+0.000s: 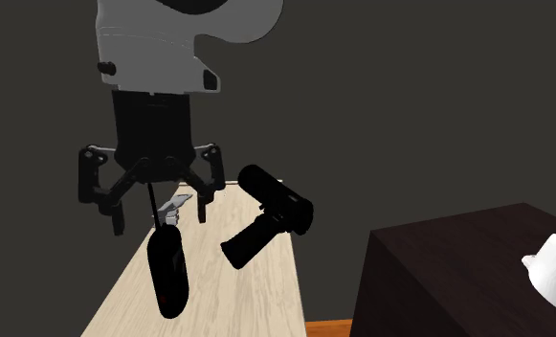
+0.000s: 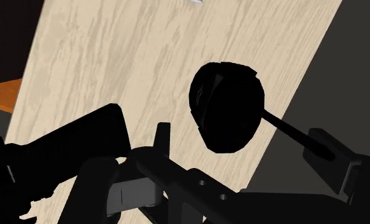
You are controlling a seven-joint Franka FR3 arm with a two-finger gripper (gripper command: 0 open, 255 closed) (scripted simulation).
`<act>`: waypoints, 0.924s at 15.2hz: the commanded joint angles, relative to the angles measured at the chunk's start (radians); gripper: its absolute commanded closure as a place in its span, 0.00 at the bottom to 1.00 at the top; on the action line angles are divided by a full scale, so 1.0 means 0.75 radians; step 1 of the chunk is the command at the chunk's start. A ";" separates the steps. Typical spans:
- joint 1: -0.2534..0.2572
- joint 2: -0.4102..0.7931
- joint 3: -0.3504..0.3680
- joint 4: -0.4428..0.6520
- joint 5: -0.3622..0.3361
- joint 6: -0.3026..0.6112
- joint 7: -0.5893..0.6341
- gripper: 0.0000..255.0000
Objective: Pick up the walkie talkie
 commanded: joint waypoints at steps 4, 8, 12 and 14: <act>-0.002 0.044 0.004 -0.018 0.011 0.063 -0.013 0.00; -0.004 0.043 0.004 -0.020 0.012 0.063 -0.015 1.00; -0.004 0.043 0.004 -0.020 0.012 0.063 -0.015 1.00; -0.004 0.044 0.004 -0.019 0.012 0.063 -0.016 1.00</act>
